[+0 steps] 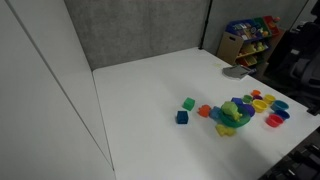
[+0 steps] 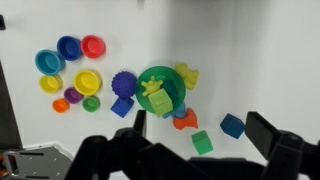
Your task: Pick up the light green block and place it in the green bowl
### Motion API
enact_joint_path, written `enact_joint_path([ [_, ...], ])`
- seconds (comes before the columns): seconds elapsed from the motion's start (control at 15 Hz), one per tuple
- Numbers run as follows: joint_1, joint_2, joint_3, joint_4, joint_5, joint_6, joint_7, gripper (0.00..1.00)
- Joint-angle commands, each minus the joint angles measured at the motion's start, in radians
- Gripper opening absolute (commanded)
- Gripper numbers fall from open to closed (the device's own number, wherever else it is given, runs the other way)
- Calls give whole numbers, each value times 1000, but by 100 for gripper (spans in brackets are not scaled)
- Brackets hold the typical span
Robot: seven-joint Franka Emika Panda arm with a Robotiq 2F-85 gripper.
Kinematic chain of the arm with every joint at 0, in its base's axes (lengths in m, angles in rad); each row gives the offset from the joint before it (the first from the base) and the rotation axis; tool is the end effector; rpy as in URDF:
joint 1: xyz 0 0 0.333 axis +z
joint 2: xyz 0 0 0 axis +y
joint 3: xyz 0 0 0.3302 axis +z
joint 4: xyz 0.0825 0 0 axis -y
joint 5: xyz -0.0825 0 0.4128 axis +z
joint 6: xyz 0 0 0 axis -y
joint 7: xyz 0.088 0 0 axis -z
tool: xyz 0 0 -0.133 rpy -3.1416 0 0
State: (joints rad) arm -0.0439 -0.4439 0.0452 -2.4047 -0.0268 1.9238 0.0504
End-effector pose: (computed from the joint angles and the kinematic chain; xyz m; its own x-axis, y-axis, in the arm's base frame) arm 0.4289 -0.0016 0.4497 0.9984 -0.0449 -0.0354 -0.0432 -0.9980 0.0460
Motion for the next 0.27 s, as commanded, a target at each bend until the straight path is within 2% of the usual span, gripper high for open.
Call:
enact_joint_path([
  [0.0, 14, -74, -11, -6, -7, -109, 12, 100],
  [0.07, 13, -37, -9, 10, -10, -62, 22, 100],
  [0.2, 13, -60, -9, 1, -10, -94, 22, 100],
])
